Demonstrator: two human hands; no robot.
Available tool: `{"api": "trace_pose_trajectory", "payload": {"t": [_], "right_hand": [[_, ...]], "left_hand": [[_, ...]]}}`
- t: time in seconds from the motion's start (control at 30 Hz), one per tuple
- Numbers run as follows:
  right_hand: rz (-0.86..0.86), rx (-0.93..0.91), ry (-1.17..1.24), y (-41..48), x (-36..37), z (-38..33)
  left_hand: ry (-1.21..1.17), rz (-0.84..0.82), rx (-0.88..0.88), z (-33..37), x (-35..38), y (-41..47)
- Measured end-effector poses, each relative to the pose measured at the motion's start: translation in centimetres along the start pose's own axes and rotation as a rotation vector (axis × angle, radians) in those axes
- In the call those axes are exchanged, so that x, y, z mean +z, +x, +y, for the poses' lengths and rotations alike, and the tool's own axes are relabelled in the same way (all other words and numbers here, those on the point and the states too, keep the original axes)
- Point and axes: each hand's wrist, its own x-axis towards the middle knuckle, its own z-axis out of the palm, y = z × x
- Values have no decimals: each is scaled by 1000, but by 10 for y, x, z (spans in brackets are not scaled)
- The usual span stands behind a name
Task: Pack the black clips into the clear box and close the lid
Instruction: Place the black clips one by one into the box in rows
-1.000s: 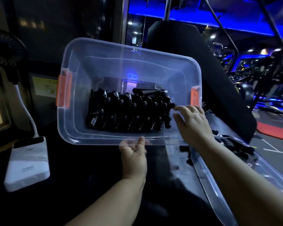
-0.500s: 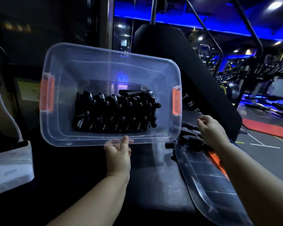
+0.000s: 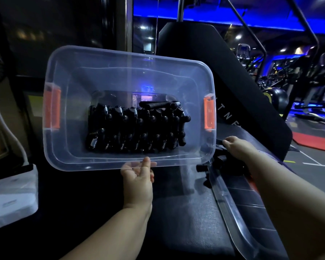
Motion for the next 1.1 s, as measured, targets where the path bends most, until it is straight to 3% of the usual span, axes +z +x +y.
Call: {"api": "trace_pose_trajectory", "payload": {"t": [0.37,0.8,1.1], "right_hand": [[-51,38,42,26,12,-1],[291,19,205,-7,-3,-2],[495,-121,339,-55,-54,-5]], "left_hand": [[-14,-4,11,-3,1,4],[-11,-10,7,-2,1,4],[-8,5,16,-1,2,3]]}}
